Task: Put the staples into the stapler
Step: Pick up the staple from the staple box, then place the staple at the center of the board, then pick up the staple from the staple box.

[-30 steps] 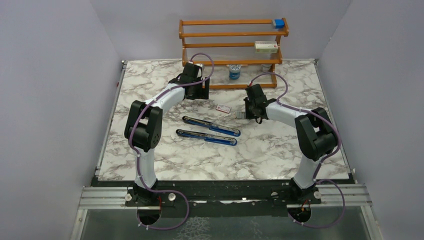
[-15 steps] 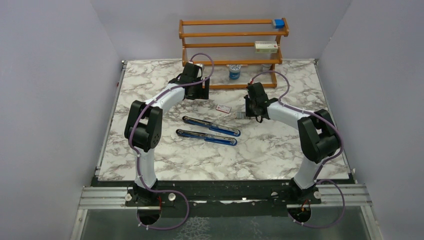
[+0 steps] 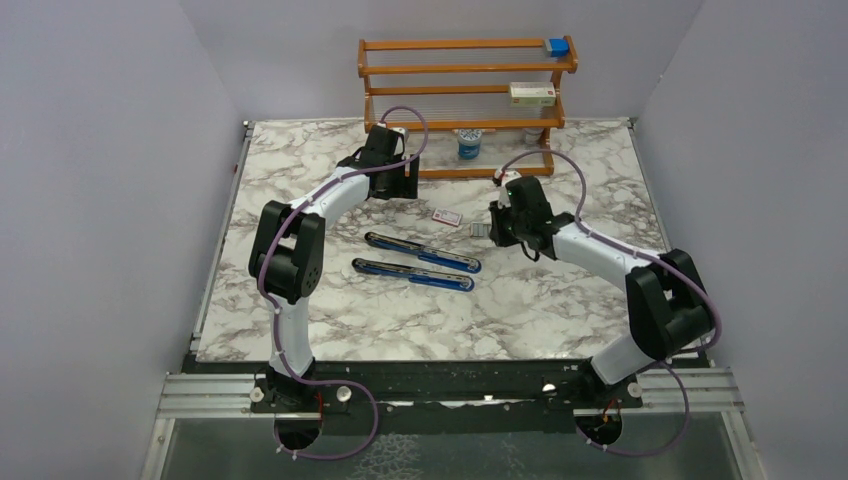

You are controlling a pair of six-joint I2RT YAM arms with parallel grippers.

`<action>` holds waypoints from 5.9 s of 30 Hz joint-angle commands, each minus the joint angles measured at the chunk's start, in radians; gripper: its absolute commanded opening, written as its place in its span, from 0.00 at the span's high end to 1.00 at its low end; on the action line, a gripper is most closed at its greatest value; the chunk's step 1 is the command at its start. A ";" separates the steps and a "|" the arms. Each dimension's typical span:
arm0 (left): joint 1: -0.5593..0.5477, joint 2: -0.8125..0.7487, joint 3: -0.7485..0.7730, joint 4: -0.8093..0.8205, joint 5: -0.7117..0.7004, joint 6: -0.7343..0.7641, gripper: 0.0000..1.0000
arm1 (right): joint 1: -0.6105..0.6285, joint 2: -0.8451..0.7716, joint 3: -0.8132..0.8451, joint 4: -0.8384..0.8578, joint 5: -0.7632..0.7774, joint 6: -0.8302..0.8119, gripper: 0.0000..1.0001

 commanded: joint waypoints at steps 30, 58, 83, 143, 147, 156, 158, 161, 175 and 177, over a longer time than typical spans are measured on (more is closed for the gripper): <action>0.054 -0.340 -0.213 -0.008 -0.123 -0.021 0.08 | 0.503 -0.017 -0.142 0.140 -0.273 -0.408 0.82; 0.077 -0.377 -0.239 -0.007 -0.171 0.005 0.08 | 0.536 -0.035 -0.052 0.223 -0.130 -0.270 0.65; 0.070 -0.256 -0.209 0.058 -0.140 0.021 0.12 | -0.017 0.181 0.251 -0.138 -0.007 -0.026 0.80; 0.070 -0.254 -0.198 0.057 -0.143 0.039 0.13 | -0.053 0.287 0.219 -0.109 0.040 0.003 0.94; 0.070 -0.258 -0.201 0.057 -0.150 0.037 0.13 | -0.053 0.250 0.203 -0.084 0.048 0.006 0.99; 0.070 -0.257 -0.201 0.057 -0.152 0.037 0.13 | -0.053 0.204 0.192 -0.070 0.065 0.005 0.99; 0.071 -0.255 -0.199 0.058 -0.151 0.037 0.13 | -0.053 0.194 0.189 -0.066 0.063 0.006 0.99; 0.071 -0.254 -0.199 0.057 -0.150 0.037 0.13 | -0.053 0.181 0.184 -0.064 0.055 0.006 0.99; 0.112 -0.394 -0.262 0.237 0.118 0.026 0.01 | -0.054 -0.116 0.000 0.135 -0.280 0.122 0.99; 0.126 -0.433 -0.279 0.297 0.188 -0.001 0.01 | -0.054 -0.168 -0.058 0.210 -0.391 0.176 0.99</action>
